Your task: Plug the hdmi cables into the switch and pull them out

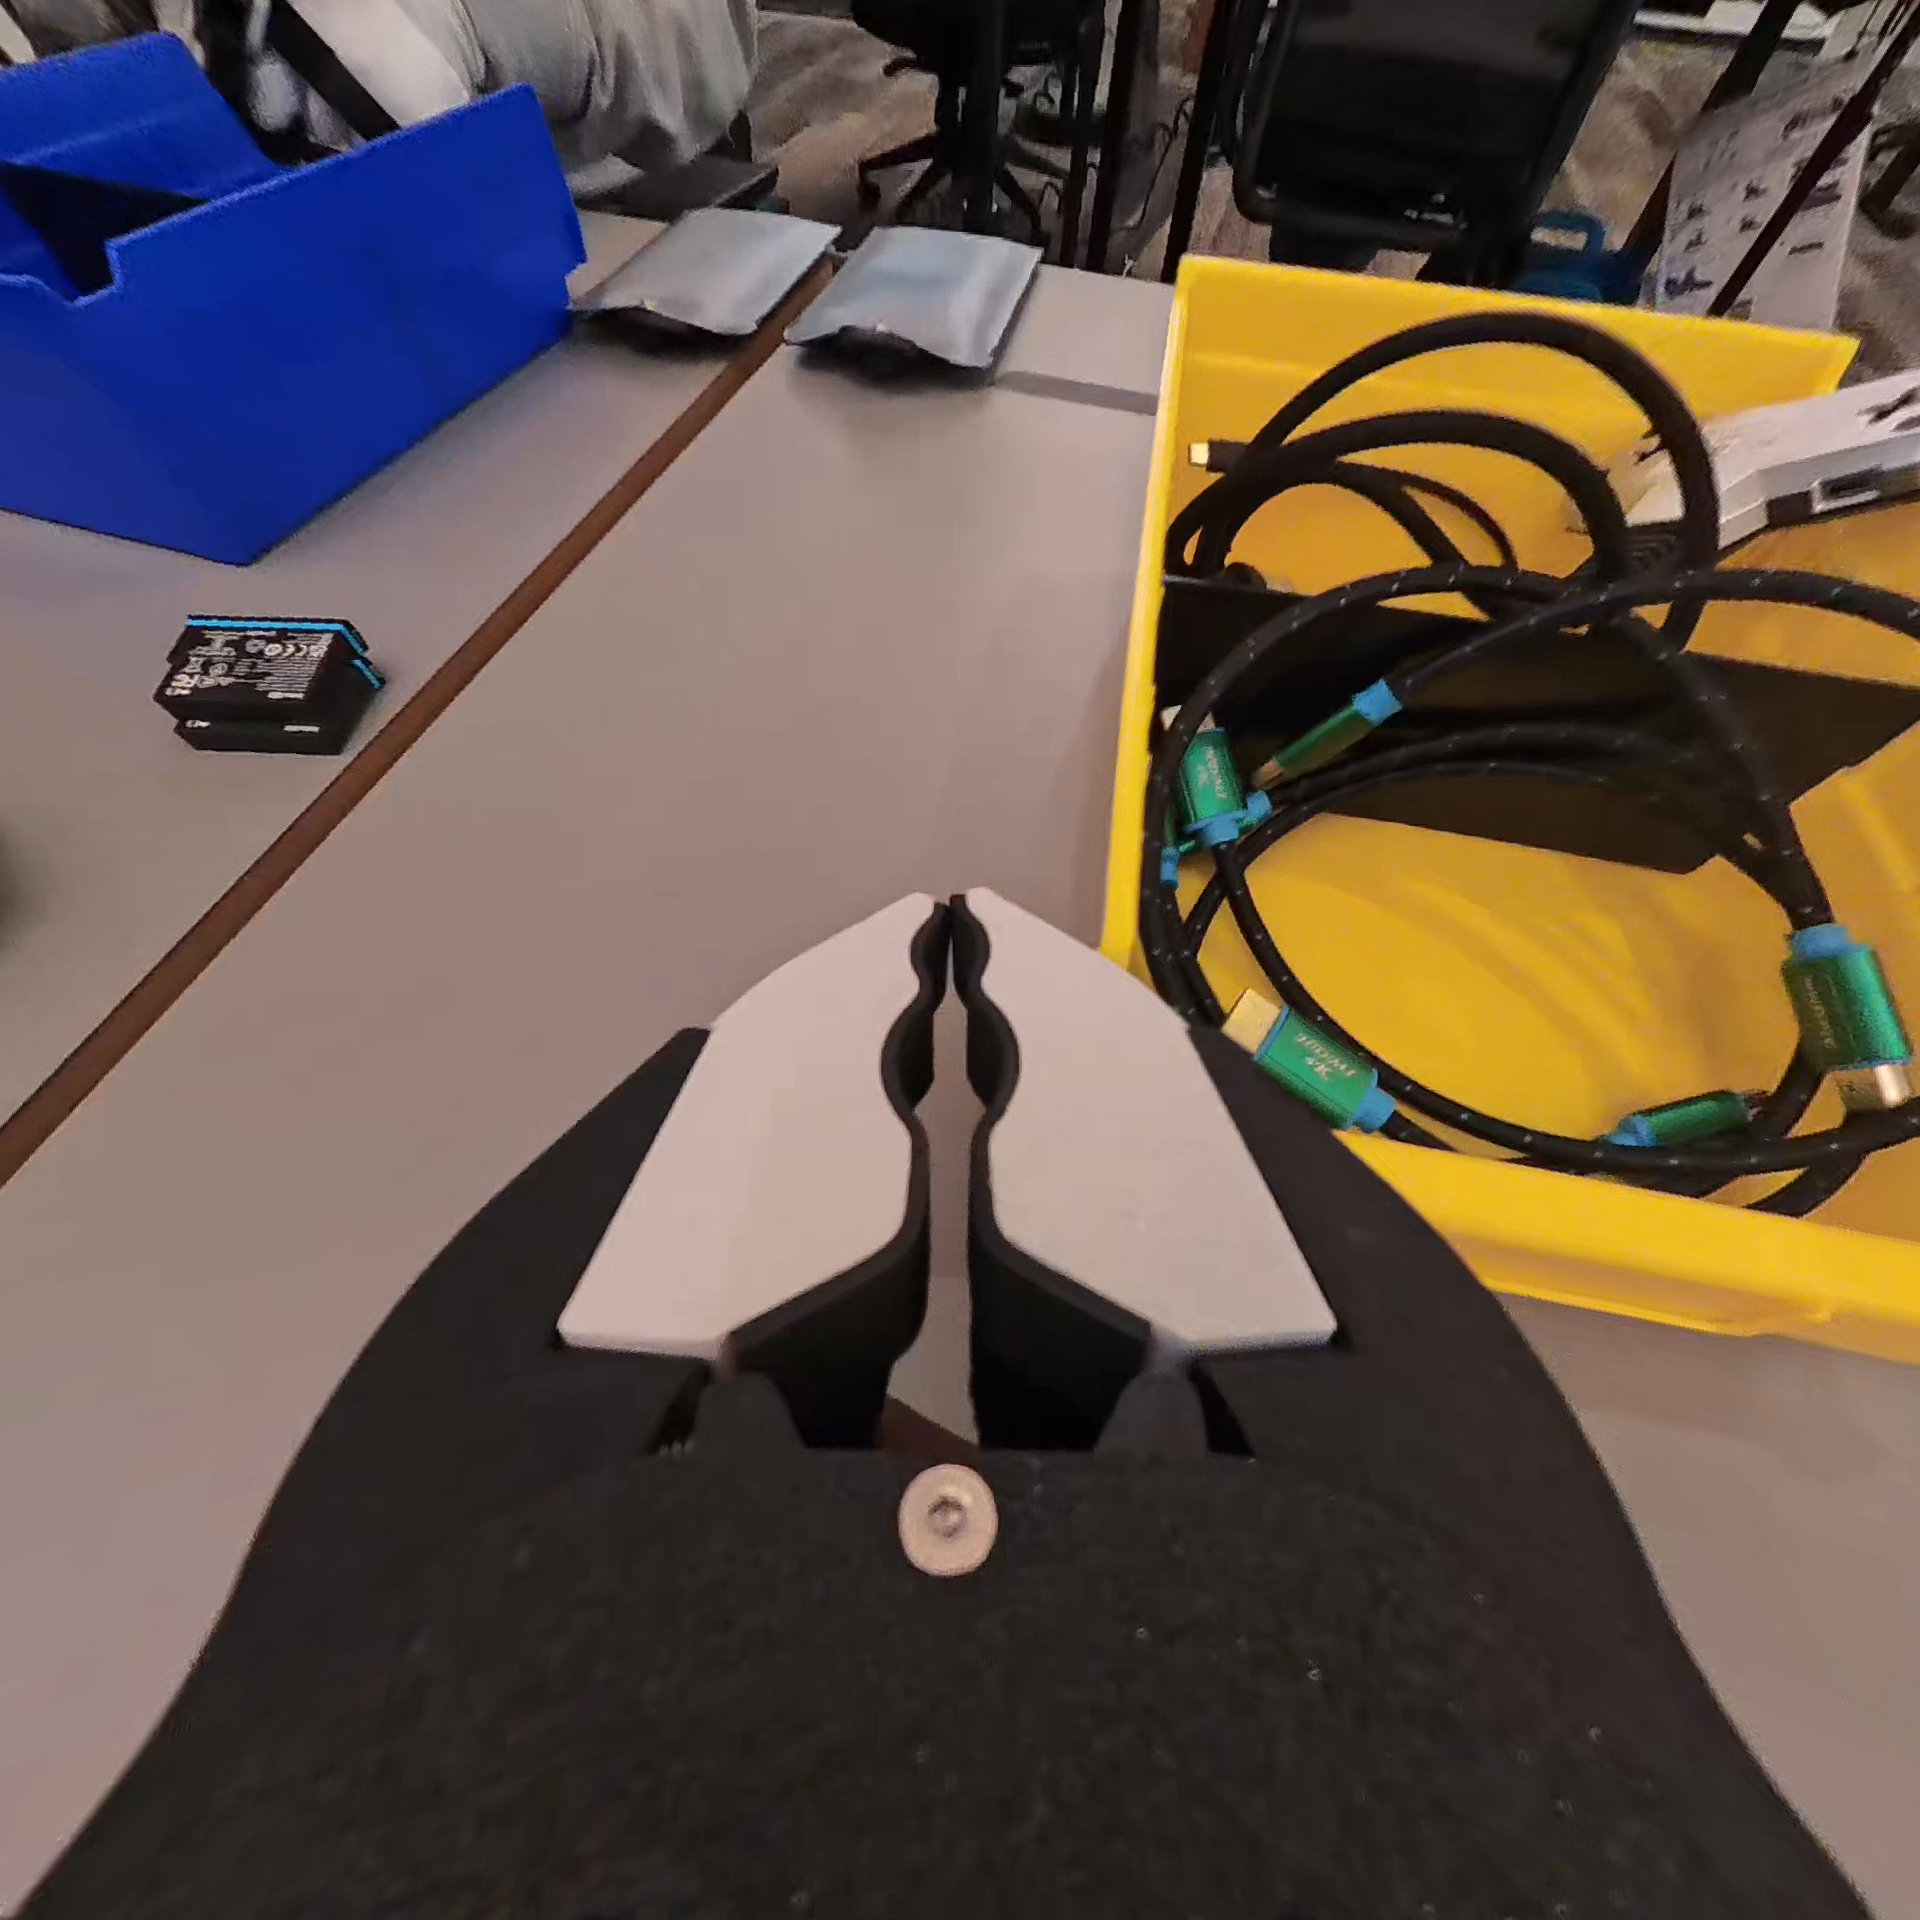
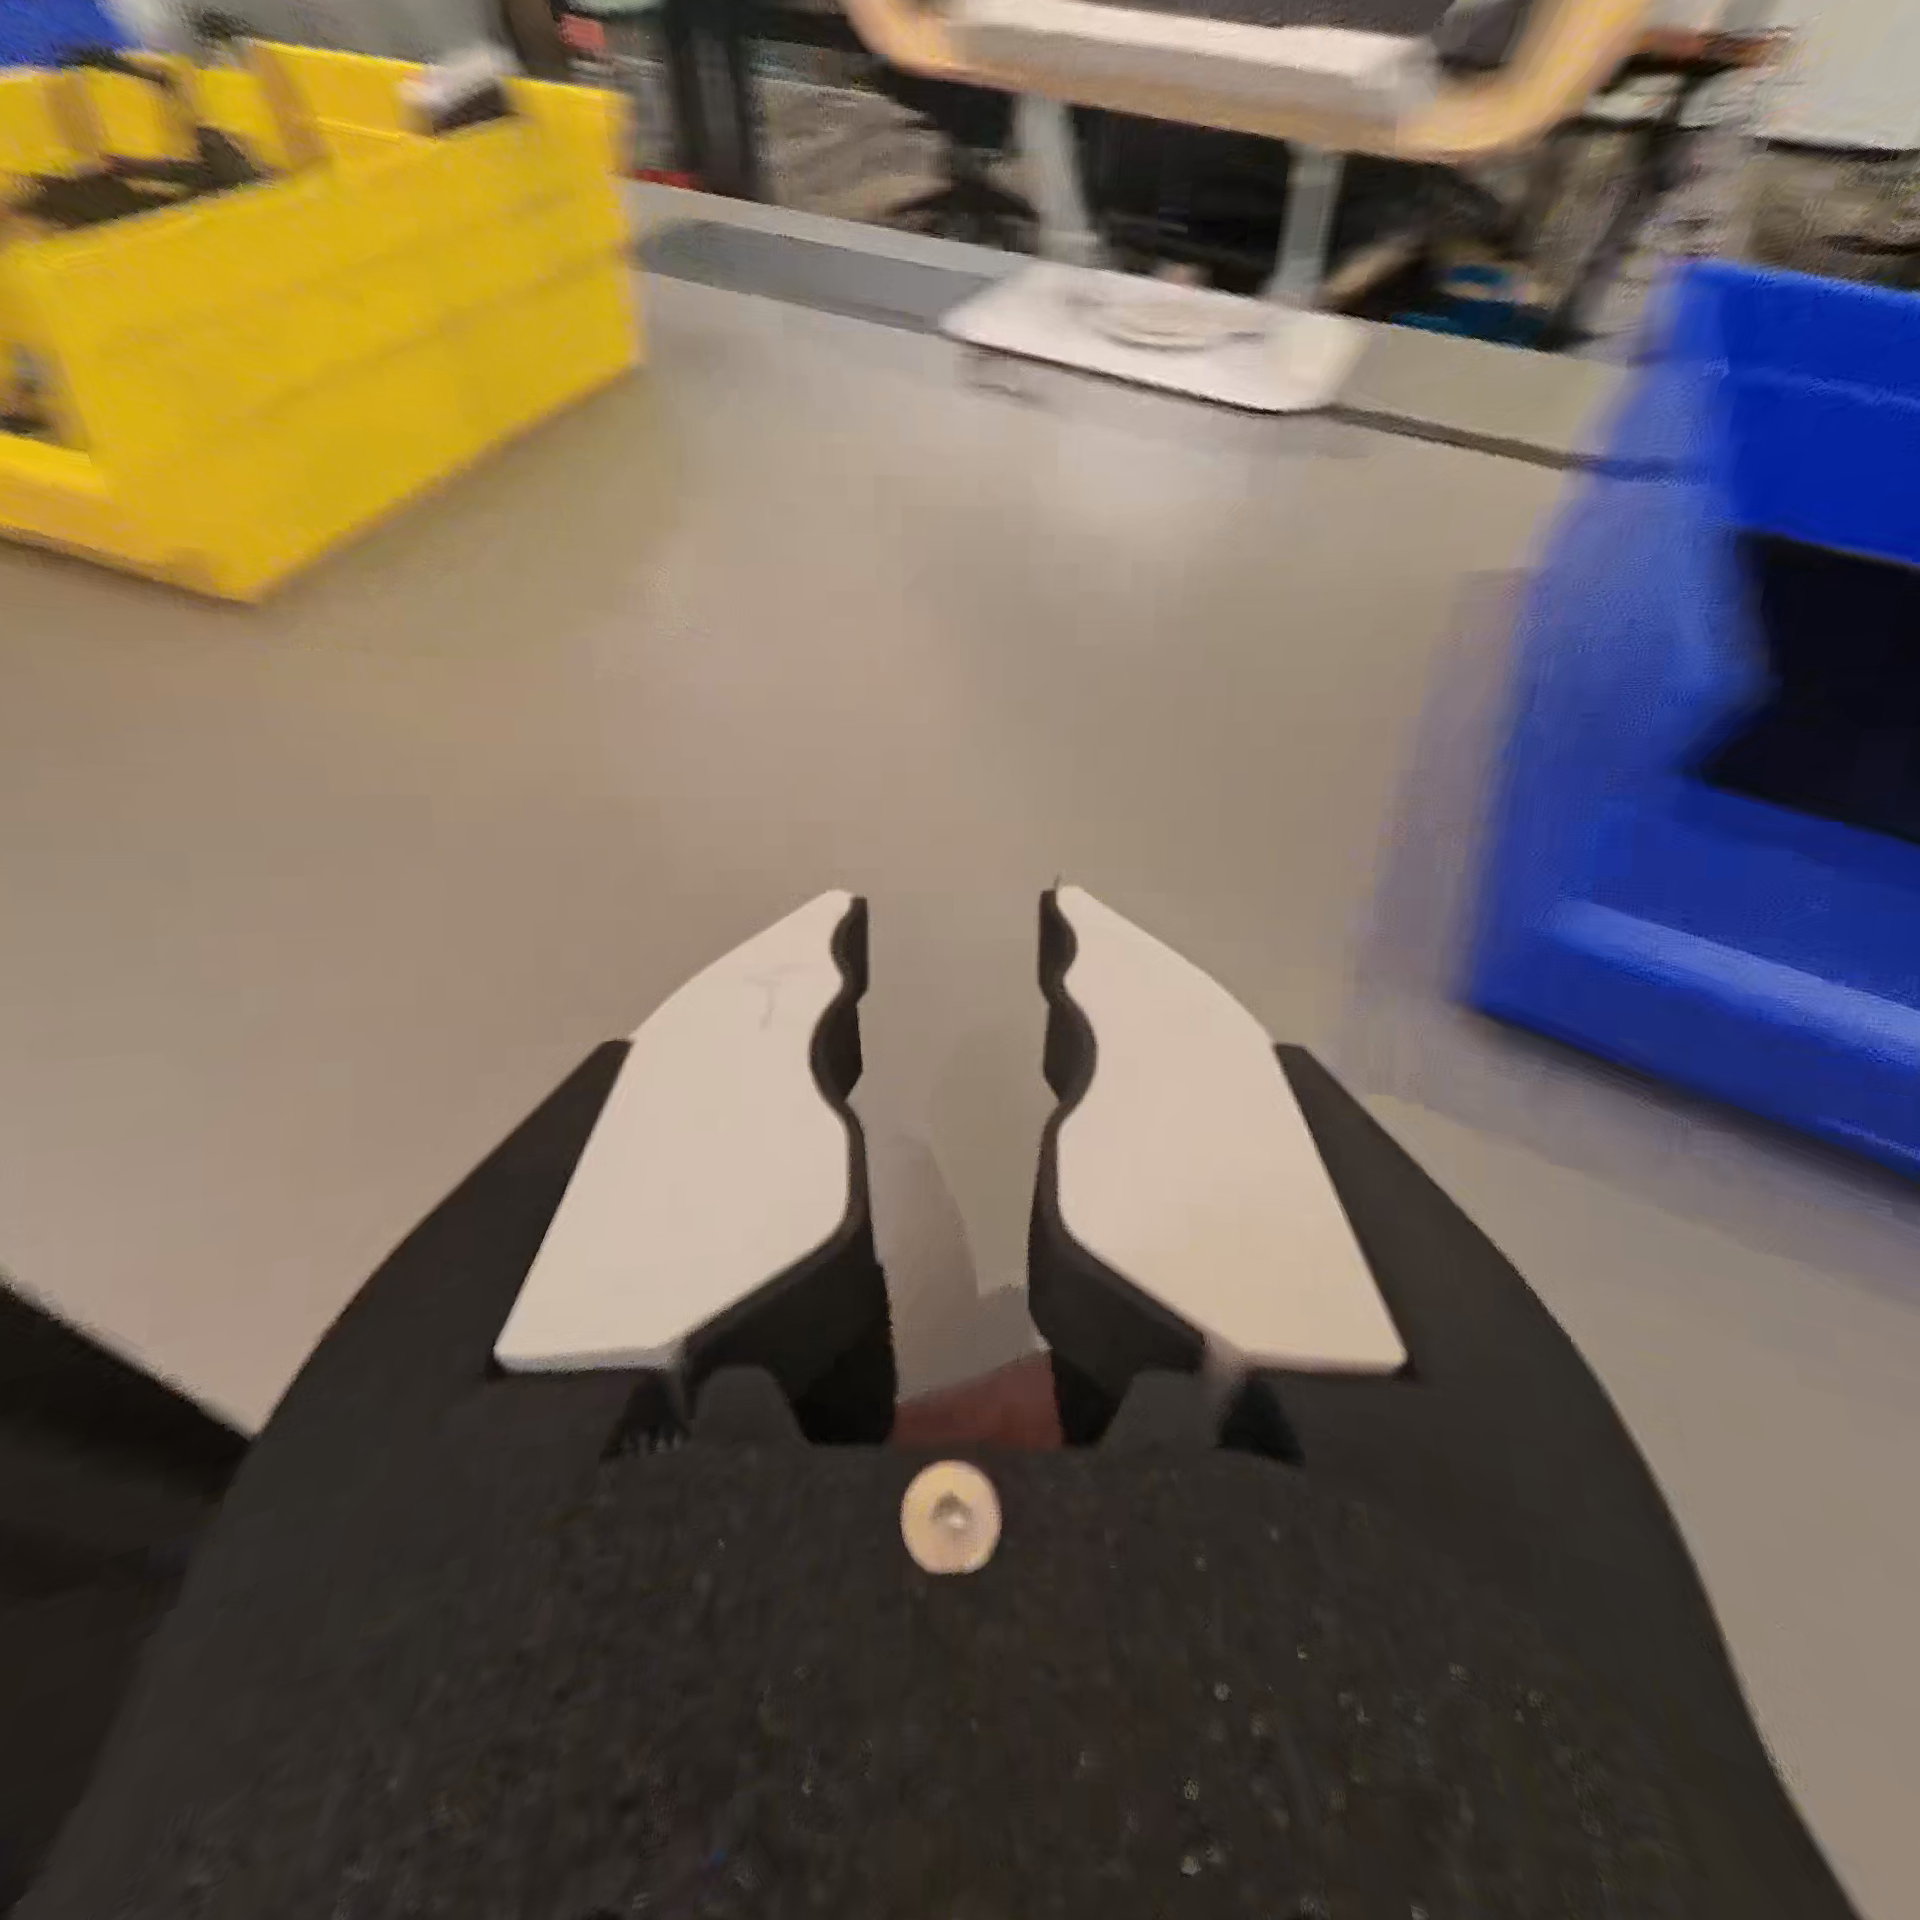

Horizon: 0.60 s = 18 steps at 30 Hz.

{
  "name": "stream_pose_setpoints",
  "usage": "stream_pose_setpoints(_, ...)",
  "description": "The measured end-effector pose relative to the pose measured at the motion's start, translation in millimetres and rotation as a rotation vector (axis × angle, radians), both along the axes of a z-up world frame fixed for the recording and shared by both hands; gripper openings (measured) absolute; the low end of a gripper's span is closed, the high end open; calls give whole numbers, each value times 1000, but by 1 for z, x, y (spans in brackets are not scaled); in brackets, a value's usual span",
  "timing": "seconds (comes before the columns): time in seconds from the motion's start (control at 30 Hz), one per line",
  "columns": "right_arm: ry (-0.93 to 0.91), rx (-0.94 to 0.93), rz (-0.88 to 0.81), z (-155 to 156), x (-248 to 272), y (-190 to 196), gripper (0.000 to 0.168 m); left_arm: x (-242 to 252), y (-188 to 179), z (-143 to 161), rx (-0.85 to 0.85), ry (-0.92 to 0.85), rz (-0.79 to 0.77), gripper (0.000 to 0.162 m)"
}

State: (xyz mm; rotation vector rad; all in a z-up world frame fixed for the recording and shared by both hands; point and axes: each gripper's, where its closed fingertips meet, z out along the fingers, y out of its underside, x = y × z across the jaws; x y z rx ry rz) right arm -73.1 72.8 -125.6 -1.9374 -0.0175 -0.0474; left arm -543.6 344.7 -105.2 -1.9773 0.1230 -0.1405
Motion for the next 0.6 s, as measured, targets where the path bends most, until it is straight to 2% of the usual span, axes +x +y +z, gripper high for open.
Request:
stream_pose_setpoints(0.13,-89,121,-294,25,101,-35,33,6,-20,36,137,-10,19,10)
stream_pose_setpoints(0.2,-21,119,-334,21,120,-29,34,21,-36,42,166,-50,-21,15)
stream_pose_setpoints(0.3,-24,6,-354,3,131,-1,48,54,-56,31,152,-85,-91,15)
stream_pose_setpoints(0.43,-105,33,-402,14,134,21,41,58,-51,28,175,93,-42,15)
stream_pose_setpoints(0.53,-83,-26,-408,5,139,28,39,23,-40,20,167,410,115,19)
stream_pose_setpoints(0.57,-76,-42,-416,1,144,27,32,19,-36,19,172,442,121,21)
stream_pose_setpoints(0.6,-67,-51,-396,-2,145,27,31,21,-32,14,158,416,89,22)
